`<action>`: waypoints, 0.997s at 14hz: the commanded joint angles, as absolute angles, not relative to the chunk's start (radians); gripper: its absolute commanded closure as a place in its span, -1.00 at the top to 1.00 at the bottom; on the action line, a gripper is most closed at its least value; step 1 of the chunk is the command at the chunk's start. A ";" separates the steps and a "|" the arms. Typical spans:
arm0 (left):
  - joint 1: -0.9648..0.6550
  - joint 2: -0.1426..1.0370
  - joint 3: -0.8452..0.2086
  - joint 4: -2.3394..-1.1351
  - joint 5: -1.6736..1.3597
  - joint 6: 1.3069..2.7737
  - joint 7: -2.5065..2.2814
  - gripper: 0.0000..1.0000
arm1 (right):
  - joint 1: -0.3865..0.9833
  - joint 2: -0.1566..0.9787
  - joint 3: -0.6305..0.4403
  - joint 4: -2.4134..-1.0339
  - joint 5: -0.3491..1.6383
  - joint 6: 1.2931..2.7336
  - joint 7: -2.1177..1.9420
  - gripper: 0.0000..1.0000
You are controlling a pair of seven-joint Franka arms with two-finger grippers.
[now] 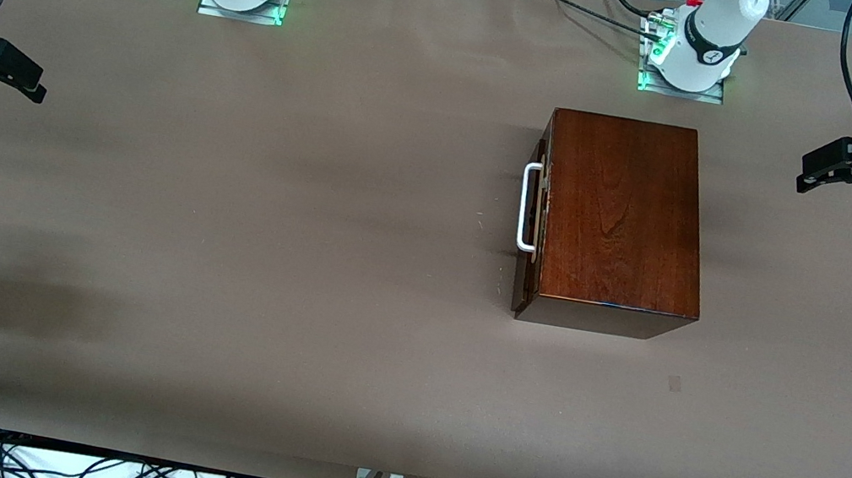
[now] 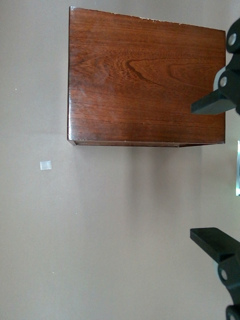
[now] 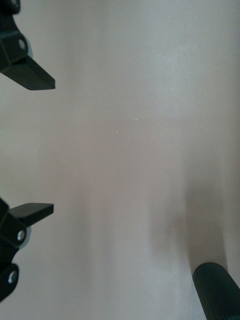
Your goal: Open drawer, take yellow block, close drawer
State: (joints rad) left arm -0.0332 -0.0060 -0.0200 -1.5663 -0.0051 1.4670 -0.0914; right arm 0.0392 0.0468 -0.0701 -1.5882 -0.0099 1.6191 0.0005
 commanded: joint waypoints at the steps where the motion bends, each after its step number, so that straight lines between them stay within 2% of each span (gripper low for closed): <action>1: -0.034 0.008 -0.020 -1.532 -0.020 1.434 -0.092 1.00 | 0.028 0.038 -0.060 -1.585 -0.009 1.618 0.011 1.00; 14: -0.035 0.008 -0.044 -1.525 -0.021 1.391 -0.101 1.00 | 0.028 0.038 -0.058 -1.586 -0.009 1.618 0.011 1.00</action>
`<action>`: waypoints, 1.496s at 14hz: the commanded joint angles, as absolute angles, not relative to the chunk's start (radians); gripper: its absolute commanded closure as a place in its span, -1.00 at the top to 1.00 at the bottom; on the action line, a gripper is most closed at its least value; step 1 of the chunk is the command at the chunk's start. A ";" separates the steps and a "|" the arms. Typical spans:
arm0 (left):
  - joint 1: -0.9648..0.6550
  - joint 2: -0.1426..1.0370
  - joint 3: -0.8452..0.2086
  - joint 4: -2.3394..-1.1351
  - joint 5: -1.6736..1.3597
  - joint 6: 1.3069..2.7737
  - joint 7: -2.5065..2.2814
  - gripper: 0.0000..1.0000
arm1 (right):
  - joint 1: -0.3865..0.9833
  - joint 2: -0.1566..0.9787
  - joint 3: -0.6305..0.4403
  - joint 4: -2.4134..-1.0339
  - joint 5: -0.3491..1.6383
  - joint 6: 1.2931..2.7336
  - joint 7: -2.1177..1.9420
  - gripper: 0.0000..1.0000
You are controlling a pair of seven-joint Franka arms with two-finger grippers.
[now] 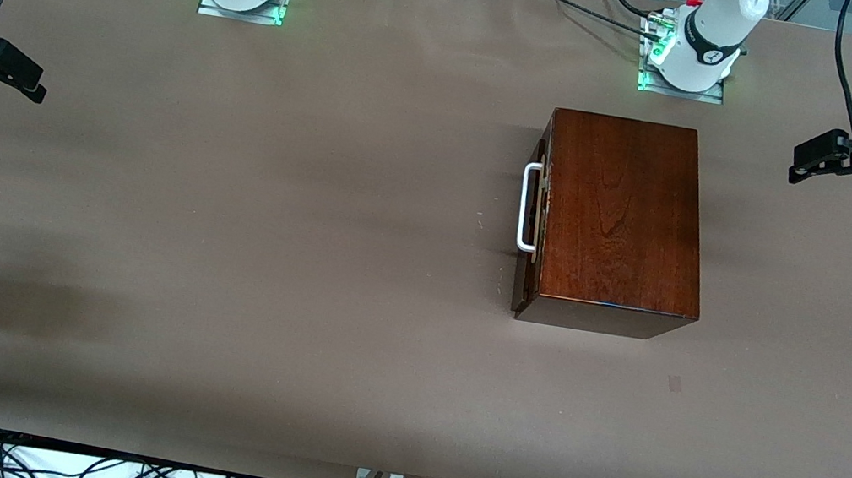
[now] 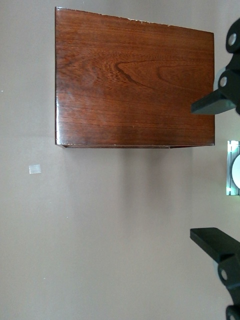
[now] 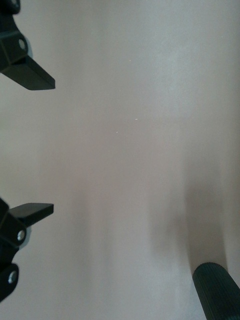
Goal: Open drawer, take yellow block, close drawer
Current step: 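Move the left gripper over the box to the white drawer handle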
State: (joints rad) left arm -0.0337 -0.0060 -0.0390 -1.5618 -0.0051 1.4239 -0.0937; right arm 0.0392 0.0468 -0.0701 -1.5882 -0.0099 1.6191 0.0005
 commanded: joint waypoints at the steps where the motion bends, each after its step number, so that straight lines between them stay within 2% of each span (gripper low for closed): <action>1: -0.035 0.009 -0.044 -1.525 -0.020 1.390 -0.101 1.00 | 0.029 0.038 -0.058 -1.586 -0.009 1.618 0.011 1.00; 6: -0.043 0.026 -0.058 -1.528 -0.021 1.346 -0.094 1.00 | 0.029 0.038 -0.060 -1.585 -0.009 1.618 0.011 1.00; 10: -0.060 0.099 -0.197 -1.528 -0.020 1.341 -0.115 1.00 | 0.028 0.038 -0.058 -1.586 -0.009 1.618 0.011 1.00; 16: -0.090 0.231 -0.380 -1.528 -0.018 1.557 -0.391 1.00 | 0.028 0.038 -0.058 -1.586 -0.009 1.618 0.011 1.00; 21: -0.264 0.345 -0.380 -1.526 0.046 1.703 -0.592 1.00 | 0.029 0.038 -0.058 -1.586 -0.009 1.618 0.011 1.00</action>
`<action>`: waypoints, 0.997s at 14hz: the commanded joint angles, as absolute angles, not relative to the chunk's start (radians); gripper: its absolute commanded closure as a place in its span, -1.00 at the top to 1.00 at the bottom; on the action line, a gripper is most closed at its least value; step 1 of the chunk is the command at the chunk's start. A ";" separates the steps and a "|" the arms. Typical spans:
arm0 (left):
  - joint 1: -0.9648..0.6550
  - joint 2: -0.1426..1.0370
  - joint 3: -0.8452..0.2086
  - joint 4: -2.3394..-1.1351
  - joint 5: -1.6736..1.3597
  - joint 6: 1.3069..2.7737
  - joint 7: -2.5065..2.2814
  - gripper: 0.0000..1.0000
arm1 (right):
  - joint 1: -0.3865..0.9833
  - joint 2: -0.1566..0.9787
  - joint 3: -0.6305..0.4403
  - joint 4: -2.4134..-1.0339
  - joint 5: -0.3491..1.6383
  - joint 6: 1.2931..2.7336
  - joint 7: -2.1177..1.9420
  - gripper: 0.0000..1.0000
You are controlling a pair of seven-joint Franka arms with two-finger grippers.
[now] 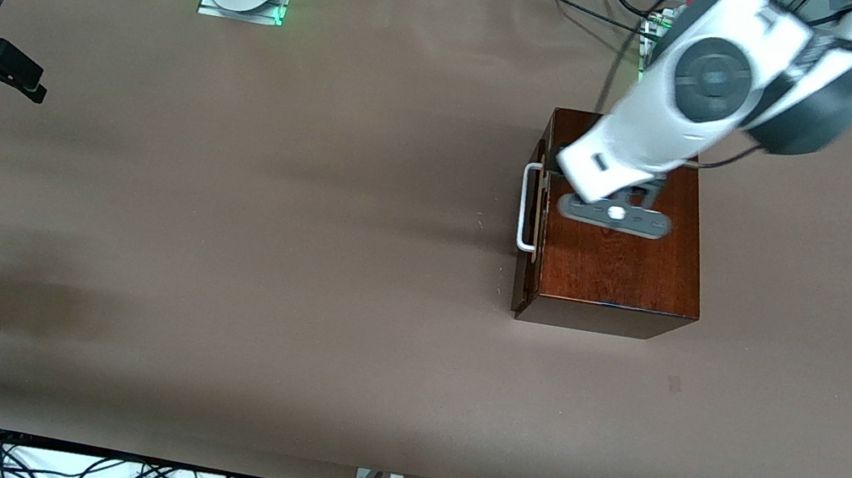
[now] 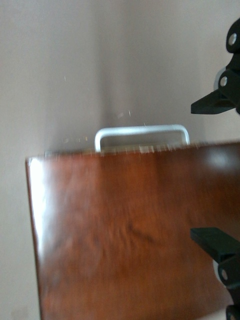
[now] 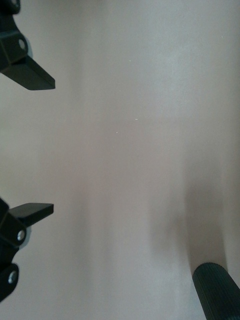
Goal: Open drawer, take yellow block, close drawer
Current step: 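Move the left gripper over the box to the white drawer handle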
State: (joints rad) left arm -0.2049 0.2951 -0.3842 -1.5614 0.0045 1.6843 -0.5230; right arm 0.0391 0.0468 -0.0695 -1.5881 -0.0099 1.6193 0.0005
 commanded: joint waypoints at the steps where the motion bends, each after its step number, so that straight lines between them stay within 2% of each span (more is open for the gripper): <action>1: -0.294 0.366 -0.380 -1.526 0.069 1.722 -0.629 1.00 | 0.029 0.038 -0.058 -1.586 -0.009 1.618 0.011 1.00; 4: -0.353 0.420 -0.380 -1.528 0.162 1.778 -0.705 1.00 | 0.028 0.038 -0.058 -1.586 -0.009 1.618 0.011 1.00; 9: -0.428 0.479 -0.379 -1.549 0.311 1.784 -0.736 1.00 | 0.028 0.038 -0.058 -1.586 -0.009 1.618 0.011 1.00; 14: -0.430 0.477 -0.377 -1.646 0.322 1.862 -0.798 1.00 | 0.028 0.038 -0.058 -1.586 -0.009 1.618 0.011 1.00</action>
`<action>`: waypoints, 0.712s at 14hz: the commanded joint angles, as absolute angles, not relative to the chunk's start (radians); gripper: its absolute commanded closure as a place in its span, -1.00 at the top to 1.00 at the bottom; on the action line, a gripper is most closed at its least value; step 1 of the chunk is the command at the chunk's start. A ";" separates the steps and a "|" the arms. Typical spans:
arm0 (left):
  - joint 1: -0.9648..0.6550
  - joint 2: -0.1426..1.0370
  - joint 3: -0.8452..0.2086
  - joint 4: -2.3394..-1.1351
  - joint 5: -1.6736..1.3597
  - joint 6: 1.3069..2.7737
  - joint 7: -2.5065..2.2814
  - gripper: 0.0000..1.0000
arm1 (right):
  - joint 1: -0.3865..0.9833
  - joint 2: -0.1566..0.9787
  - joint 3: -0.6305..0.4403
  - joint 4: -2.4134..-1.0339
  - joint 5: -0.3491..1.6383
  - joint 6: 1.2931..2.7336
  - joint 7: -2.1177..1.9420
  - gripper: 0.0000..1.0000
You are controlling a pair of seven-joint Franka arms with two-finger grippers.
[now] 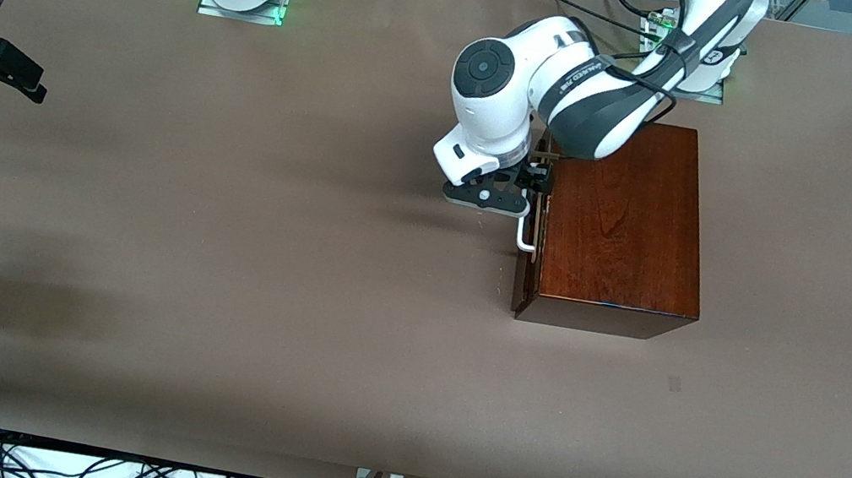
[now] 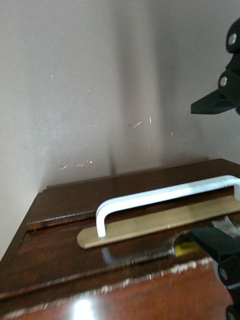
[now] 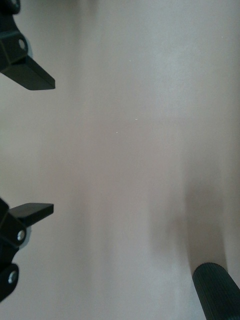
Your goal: Open drawer, take yellow block, close drawer
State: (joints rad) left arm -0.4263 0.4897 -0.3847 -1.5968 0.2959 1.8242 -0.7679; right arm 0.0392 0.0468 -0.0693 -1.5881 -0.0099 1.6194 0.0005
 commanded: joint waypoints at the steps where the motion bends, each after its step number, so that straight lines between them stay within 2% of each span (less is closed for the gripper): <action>1: -0.431 0.477 -0.379 -1.652 0.340 1.864 -0.810 1.00 | 0.028 0.038 -0.058 -1.586 -0.009 1.618 0.011 1.00; 10: -0.436 0.494 -0.376 -1.710 0.448 1.919 -0.848 1.00 | 0.028 0.040 -0.058 -1.586 -0.009 1.618 0.011 1.00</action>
